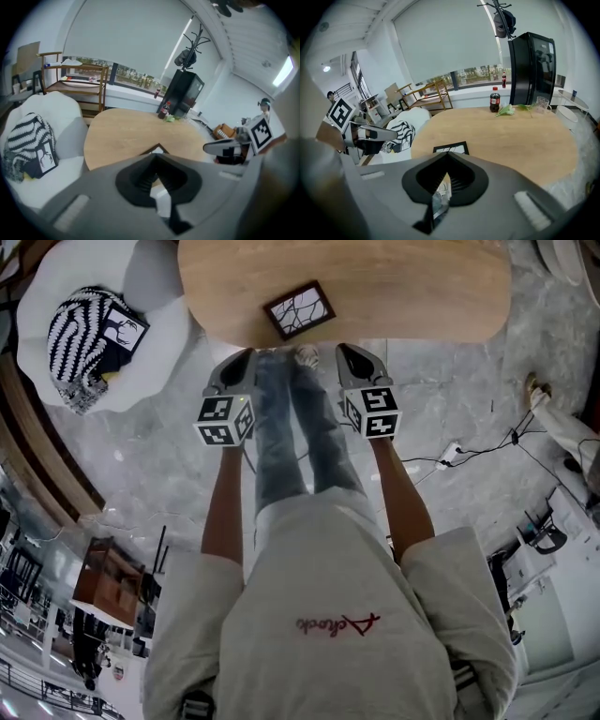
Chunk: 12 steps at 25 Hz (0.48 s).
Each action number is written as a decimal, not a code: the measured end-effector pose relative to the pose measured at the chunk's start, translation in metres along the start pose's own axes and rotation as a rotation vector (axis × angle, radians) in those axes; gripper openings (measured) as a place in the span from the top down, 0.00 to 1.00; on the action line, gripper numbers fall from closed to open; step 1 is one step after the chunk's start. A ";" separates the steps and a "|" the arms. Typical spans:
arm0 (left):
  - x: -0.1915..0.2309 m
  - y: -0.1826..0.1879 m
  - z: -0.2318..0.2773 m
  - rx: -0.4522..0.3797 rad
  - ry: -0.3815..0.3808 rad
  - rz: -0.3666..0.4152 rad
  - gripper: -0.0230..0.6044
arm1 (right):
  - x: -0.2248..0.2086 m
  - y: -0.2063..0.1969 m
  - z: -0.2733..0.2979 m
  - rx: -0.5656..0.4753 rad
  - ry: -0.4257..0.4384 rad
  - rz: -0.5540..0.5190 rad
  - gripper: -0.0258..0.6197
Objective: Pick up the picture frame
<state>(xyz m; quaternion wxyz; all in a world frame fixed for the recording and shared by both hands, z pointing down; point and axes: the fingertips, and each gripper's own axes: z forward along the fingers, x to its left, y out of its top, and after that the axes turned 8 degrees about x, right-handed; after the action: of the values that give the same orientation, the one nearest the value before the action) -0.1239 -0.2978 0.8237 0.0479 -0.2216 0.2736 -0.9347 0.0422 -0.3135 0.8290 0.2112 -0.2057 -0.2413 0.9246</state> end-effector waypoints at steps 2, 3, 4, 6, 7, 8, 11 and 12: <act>0.002 -0.004 0.006 0.008 -0.004 -0.005 0.96 | -0.002 -0.003 0.006 0.007 0.001 0.001 0.95; 0.003 -0.006 0.010 0.013 -0.008 -0.007 0.96 | -0.002 -0.004 0.010 0.010 0.001 0.002 0.95; 0.003 -0.007 0.014 0.018 -0.011 -0.007 0.96 | -0.003 -0.004 0.013 0.011 0.002 0.002 0.95; 0.005 -0.009 0.022 0.024 -0.017 -0.009 0.96 | -0.004 -0.004 0.019 0.015 0.004 0.002 0.95; 0.006 -0.009 0.026 0.025 -0.018 -0.013 0.96 | -0.005 -0.004 0.023 0.016 0.005 0.002 0.95; 0.008 -0.009 0.031 0.026 -0.018 -0.017 0.96 | -0.005 -0.003 0.027 0.018 0.007 0.001 0.95; 0.013 -0.009 0.047 0.035 -0.022 -0.027 0.96 | -0.008 -0.003 0.041 0.027 0.013 -0.007 0.95; 0.015 -0.009 0.053 0.039 -0.024 -0.030 0.96 | -0.010 -0.003 0.046 0.032 0.015 -0.011 0.95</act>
<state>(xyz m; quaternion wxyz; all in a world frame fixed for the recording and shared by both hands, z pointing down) -0.1133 -0.3189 0.8741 0.0414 -0.2358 0.2513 -0.9378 0.0292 -0.3323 0.8703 0.2212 -0.2080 -0.2260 0.9256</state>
